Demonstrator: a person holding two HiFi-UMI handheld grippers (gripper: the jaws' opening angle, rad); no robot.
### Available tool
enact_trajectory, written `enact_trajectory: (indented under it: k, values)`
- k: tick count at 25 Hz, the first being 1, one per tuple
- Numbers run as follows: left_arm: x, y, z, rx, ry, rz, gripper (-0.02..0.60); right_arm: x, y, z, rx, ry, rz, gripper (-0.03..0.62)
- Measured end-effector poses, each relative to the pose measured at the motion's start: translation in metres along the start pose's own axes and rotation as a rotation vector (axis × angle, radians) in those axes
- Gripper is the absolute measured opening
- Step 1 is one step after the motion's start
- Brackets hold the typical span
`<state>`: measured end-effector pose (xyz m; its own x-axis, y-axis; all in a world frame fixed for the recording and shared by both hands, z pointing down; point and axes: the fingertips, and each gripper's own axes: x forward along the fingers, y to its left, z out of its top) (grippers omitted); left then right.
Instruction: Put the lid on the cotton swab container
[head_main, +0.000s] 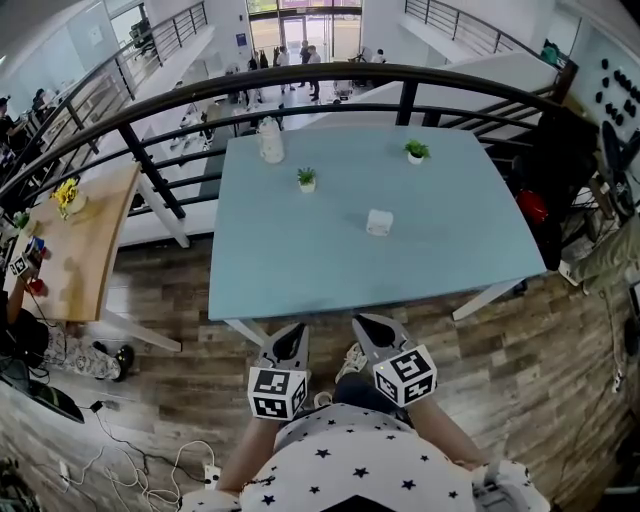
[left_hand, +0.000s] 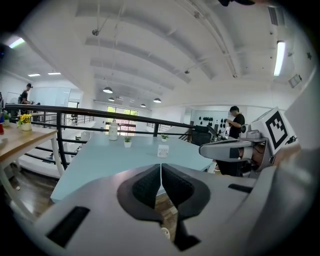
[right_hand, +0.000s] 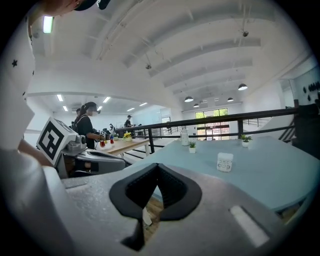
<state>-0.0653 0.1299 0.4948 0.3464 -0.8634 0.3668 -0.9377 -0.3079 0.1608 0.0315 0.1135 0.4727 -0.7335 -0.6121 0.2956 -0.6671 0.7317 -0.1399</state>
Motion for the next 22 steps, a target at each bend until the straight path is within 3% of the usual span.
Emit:
enact_trajectory:
  k: [22]
  values:
    - [0.010,-0.007,0.009,0.010,-0.019,-0.008,0.009,0.000,-0.011,0.003,0.003,0.000,-0.011,0.006]
